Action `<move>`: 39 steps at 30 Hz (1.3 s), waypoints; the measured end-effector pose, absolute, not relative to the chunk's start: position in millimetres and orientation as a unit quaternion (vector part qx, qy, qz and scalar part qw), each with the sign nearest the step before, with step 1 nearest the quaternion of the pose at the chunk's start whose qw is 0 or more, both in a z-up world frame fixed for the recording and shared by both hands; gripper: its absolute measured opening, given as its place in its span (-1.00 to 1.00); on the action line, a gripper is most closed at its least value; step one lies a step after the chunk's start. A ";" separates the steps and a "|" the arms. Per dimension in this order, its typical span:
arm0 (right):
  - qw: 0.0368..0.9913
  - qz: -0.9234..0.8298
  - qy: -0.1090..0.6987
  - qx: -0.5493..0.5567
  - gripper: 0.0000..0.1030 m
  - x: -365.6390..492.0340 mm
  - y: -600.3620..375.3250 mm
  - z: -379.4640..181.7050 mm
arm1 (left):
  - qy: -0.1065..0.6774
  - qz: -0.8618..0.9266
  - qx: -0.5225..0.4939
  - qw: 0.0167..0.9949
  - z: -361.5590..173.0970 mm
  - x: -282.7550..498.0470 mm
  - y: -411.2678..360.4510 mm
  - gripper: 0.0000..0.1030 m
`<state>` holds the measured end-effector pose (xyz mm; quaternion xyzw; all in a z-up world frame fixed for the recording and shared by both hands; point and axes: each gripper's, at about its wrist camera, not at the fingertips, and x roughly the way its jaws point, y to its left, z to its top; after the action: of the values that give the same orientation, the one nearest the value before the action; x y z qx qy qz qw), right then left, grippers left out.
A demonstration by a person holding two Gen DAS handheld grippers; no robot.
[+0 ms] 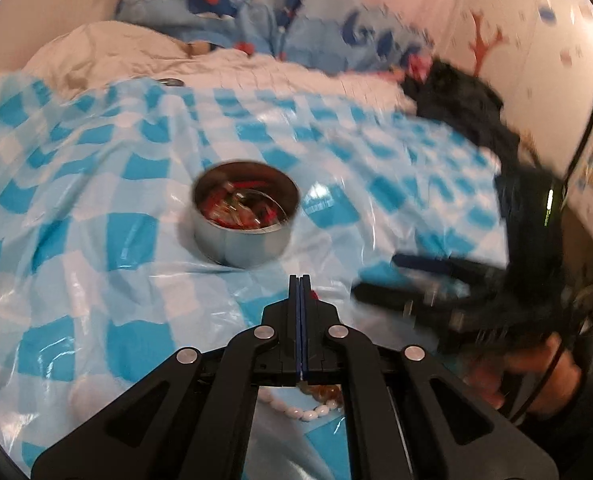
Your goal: Organize jewelry
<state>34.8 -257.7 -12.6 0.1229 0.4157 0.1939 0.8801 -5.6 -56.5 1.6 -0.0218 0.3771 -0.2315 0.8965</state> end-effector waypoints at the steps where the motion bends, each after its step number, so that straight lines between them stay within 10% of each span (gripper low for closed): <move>1: 0.883 0.175 0.410 0.146 0.81 36.6 -270.7 -11.9 | 0.381 -0.229 -0.007 0.896 -1.9 -4.7 -63.6 -0.82; 4: 0.882 0.150 0.400 0.197 0.82 40.1 -294.0 -11.3 | 0.375 -0.215 0.038 0.901 -10.3 -0.9 -84.4 0.06; 10: 0.872 0.155 0.411 0.216 0.82 43.7 -299.5 -15.5 | 0.393 -0.214 0.046 0.893 -26.8 16.5 -104.8 0.18; 12: 0.872 0.161 0.410 0.212 0.82 43.7 -297.6 -14.3 | 0.401 -0.214 0.047 0.890 -32.4 19.6 -109.1 -0.02; 15: 0.871 0.161 0.412 0.216 0.82 42.2 -298.6 -15.4 | 0.408 -0.204 0.048 0.889 -34.5 21.6 -108.3 -0.86; 39: 0.850 0.299 0.433 0.045 0.86 32.0 -187.6 -28.0 | 0.325 -0.178 -0.164 0.914 27.8 -5.9 17.1 -0.87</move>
<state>32.0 -187.6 -28.0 0.0450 0.4325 0.2987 0.8495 -5.9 17.1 27.8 -0.1645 0.3253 -0.1781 0.9140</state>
